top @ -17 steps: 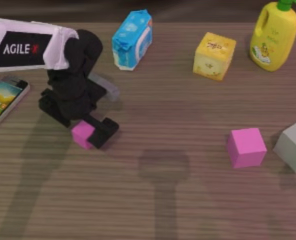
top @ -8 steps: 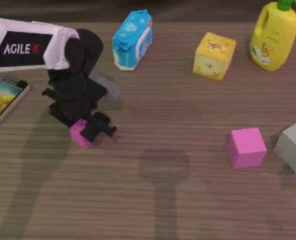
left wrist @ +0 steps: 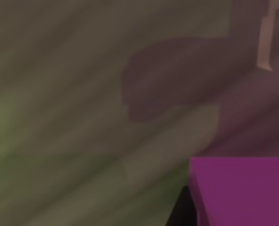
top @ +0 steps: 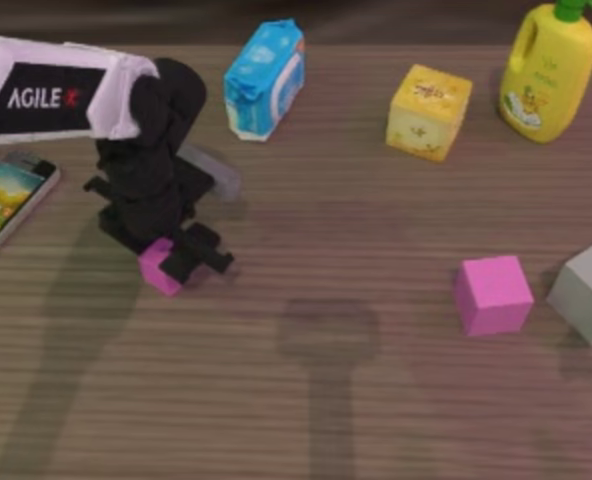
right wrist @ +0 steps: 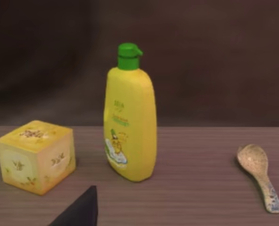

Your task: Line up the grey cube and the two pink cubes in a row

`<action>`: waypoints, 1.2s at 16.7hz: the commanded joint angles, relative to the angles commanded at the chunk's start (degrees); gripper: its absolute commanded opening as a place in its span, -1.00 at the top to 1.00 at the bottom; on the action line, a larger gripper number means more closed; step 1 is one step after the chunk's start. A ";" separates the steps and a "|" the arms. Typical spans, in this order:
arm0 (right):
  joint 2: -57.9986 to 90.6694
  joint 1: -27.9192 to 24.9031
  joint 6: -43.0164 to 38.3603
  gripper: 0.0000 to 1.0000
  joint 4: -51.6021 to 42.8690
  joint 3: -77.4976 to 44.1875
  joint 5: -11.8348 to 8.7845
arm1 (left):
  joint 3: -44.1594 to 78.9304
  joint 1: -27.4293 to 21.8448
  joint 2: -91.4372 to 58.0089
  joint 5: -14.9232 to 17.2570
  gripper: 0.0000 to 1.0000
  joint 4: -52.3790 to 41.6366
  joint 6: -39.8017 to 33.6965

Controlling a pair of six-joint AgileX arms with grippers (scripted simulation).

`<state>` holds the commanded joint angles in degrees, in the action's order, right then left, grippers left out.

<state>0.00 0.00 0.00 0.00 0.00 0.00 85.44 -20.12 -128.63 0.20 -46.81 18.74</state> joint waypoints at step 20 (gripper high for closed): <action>0.00 0.00 0.00 -1.00 0.00 0.00 0.00 | 15.81 -4.52 3.11 0.20 1.00 -17.81 -9.68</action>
<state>0.00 0.00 0.00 0.00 0.00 0.00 101.25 -24.65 -125.52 0.40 -64.61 9.05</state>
